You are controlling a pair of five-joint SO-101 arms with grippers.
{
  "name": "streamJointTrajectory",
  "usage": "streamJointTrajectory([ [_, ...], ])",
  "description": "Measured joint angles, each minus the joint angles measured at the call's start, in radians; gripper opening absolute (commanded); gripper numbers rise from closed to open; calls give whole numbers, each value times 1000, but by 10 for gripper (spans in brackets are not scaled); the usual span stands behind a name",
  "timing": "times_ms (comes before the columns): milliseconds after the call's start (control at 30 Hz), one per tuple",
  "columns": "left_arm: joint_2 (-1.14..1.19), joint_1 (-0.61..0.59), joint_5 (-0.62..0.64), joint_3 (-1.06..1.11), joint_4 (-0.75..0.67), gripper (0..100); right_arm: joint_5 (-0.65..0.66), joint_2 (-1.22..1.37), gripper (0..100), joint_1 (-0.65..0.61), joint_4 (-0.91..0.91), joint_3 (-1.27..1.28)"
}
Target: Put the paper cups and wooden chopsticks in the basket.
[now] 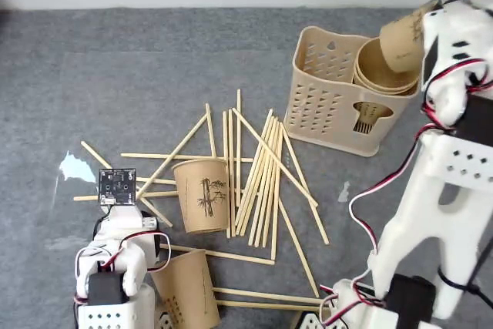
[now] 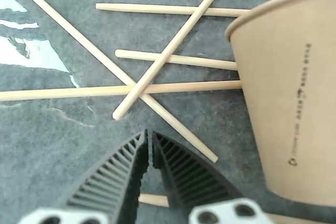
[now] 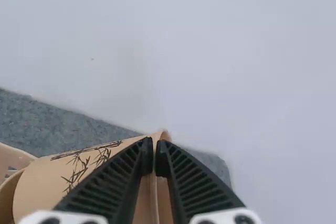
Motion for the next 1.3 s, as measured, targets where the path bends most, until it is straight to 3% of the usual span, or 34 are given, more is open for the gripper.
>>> streamJointTrajectory([
  [467,0,0,0,0,0,13,132,71,8,-5,-8,60],
  [867,0,-2,0,0,0,13,141,-83,28,-155,-15,299],
  [1000,0,-2,0,0,0,13,141,-98,127,-195,58,324],
  [1300,0,-2,0,0,0,13,140,-101,136,-198,190,324],
])
